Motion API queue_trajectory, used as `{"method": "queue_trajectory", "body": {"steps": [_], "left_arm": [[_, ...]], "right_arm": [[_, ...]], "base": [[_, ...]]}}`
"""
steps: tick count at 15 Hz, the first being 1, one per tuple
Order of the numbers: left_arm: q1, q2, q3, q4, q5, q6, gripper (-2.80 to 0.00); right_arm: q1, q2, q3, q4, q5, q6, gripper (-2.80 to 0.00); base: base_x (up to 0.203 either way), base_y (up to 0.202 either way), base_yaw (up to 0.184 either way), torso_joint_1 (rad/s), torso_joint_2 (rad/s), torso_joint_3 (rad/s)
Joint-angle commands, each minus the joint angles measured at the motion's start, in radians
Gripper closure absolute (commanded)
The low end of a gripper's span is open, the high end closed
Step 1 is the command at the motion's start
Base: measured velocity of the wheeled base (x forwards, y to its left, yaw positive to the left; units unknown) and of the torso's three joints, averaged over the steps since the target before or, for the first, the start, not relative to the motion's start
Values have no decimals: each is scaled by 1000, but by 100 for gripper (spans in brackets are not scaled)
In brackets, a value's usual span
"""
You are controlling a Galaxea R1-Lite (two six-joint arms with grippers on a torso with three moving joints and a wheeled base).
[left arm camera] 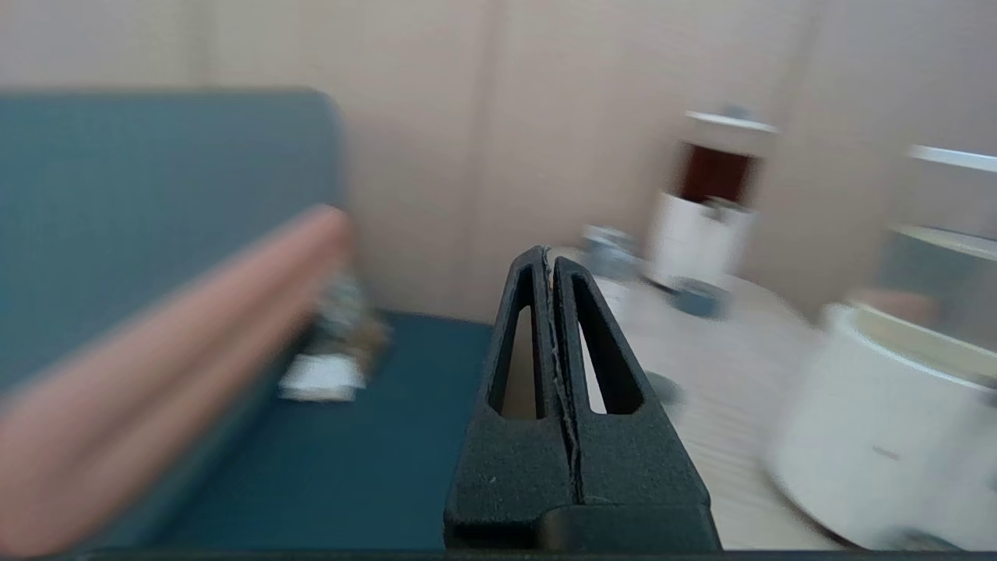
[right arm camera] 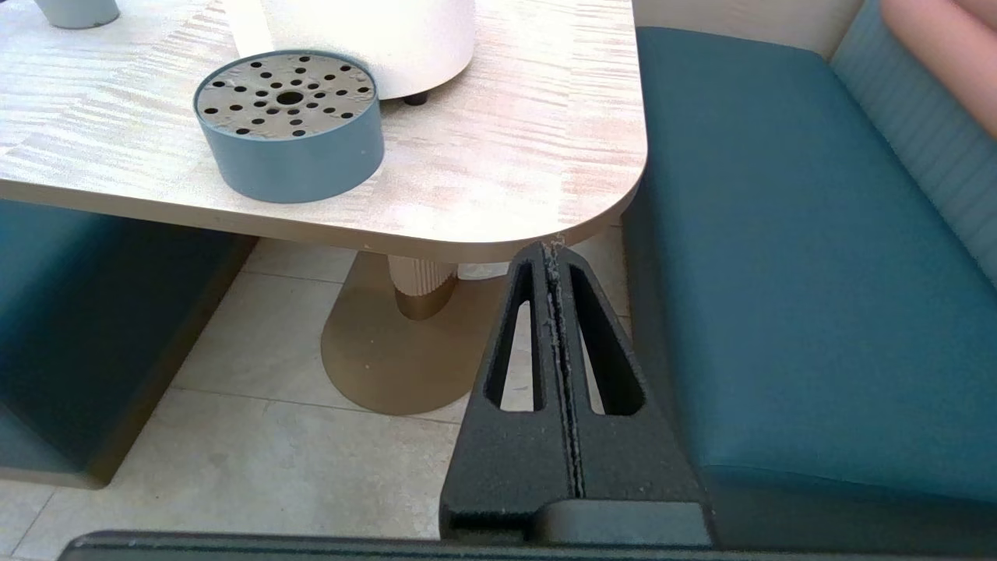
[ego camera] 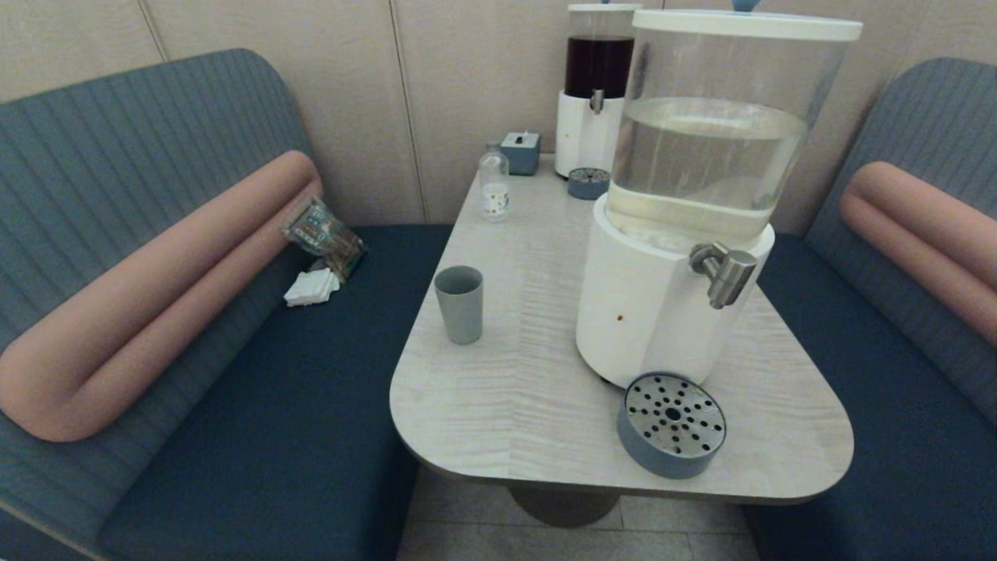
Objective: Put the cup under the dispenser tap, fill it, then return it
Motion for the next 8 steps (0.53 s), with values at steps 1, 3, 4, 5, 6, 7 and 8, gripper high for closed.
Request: {"method": "queue_trajectory", "body": {"steps": [1,3,4,5,6,7,8], "left_arm": [[42,-77,-8,27,2,21,0],[66,-162,5,97,-1,53,0],[70,-203,28,130,-3,64,0],[72,-240,63,181,-7,82,0],[72,-274,100,237,-18,110,0],[72,-285,147,262,-25,139,0],[72,-286,197,269,-29,162,0]], "right_arm": [[0,1,0,-1,1,0,0],[0,1,0,-1,1,0,0],[0,1,0,-1,1,0,0],[0,1,0,-1,1,-1,0],[0,1,0,-1,1,-1,0],[0,1,0,-1,1,0,0],[0,1,0,-1,1,-1,0]], "base": [[0,0,0,0,0,0],[0,0,0,0,0,0],[0,0,0,0,0,0],[0,0,0,0,0,0],[0,0,0,0,0,0],[0,0,0,0,0,0],[0,0,0,0,0,0]]}}
